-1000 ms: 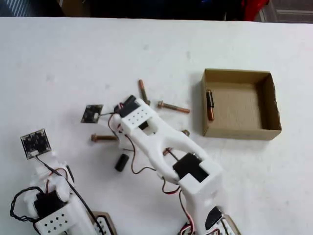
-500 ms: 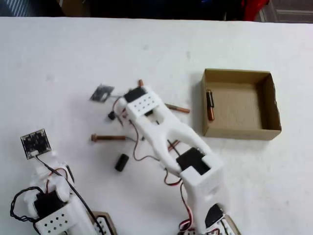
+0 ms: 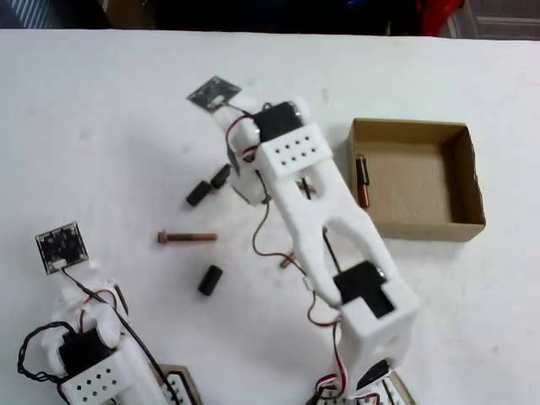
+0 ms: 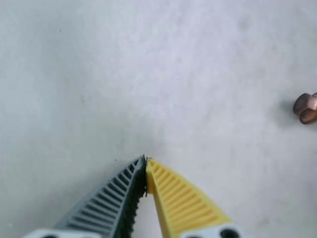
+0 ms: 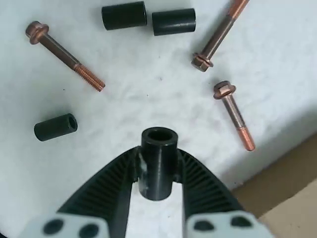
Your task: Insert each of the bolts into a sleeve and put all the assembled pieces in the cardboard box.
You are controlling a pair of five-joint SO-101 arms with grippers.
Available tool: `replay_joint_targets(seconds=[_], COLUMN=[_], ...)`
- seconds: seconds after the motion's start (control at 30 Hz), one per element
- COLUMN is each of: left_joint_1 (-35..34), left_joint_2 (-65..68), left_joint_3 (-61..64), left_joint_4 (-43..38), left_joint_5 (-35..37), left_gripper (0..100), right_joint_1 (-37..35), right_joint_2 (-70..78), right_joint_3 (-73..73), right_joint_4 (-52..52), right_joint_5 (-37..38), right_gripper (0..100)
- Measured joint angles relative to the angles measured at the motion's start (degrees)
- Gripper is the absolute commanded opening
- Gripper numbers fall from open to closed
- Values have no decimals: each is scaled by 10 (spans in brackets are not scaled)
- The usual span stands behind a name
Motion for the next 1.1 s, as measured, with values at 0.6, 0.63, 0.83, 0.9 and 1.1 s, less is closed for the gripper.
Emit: replay_joint_targets(seconds=[0.6,0.63,0.83,0.9,1.1], left_joint_1=[0,0,0,0,0], left_joint_2=[0,0,0,0,0], left_joint_3=[0,0,0,0,0], left_joint_4=[0,0,0,0,0], left_joint_5=[0,0,0,0,0], left_gripper=[20,20,20,20,20], right_joint_1=[-2,-2,-3,-3,-3], right_joint_2=[-410,-433,-568,-603,-688], right_joint_3=[186,202,297,325,399], right_joint_4=[8,8,8,7,2], right_joint_5=[1,1,1,1,1], right_gripper=[17,17,17,17,17])
